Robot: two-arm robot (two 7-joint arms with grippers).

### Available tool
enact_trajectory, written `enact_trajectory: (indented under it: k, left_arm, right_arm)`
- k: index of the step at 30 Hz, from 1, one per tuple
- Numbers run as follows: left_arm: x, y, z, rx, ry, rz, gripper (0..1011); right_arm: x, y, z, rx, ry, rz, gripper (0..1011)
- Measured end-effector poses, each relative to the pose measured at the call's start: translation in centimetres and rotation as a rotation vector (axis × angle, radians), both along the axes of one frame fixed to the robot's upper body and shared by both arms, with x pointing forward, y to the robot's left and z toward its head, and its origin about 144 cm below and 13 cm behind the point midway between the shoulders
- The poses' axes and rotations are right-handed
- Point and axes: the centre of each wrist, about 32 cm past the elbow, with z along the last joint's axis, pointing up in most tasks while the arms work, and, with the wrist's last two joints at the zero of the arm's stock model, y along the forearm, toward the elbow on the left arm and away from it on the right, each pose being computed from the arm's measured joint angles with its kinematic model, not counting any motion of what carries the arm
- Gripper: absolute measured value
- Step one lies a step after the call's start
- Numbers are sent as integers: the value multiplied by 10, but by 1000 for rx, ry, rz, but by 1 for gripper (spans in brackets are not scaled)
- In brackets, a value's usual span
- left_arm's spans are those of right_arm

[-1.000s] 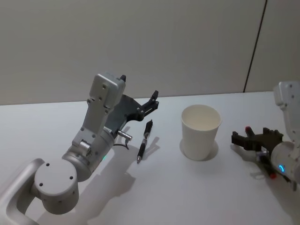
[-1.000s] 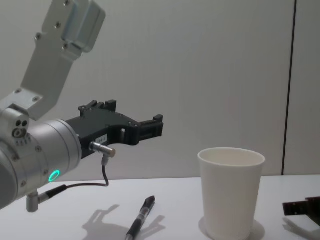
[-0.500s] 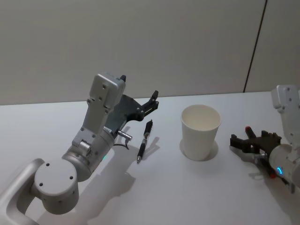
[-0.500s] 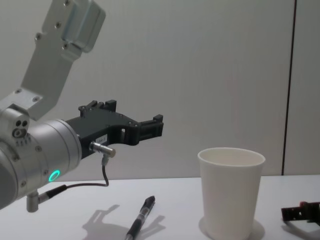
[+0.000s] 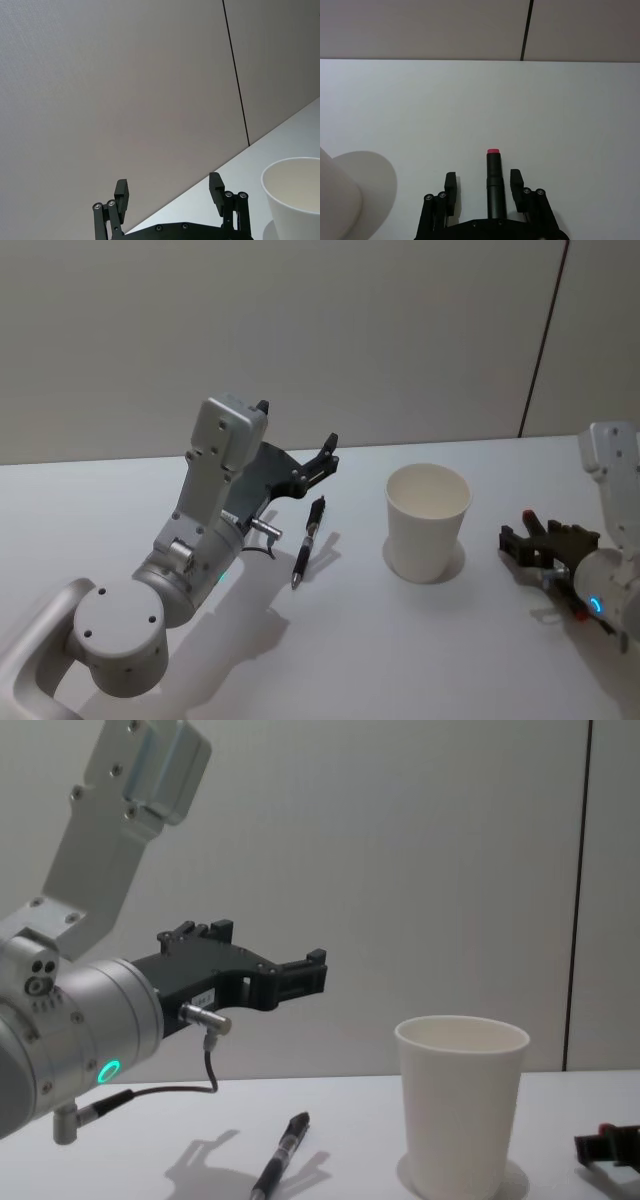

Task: Place the pen into the pen holder.

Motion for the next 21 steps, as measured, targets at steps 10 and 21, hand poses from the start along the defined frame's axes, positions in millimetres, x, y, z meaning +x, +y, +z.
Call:
enact_trajectory:
  k: [10, 21]
  left_arm:
    - [0, 0, 0, 0, 0, 0, 1001]
    - [0, 0, 0, 0, 0, 0, 1000]
  right_arm:
    - [0, 0, -1, 2, 1, 1, 374]
    - [0, 0, -1, 2, 3, 1, 185]
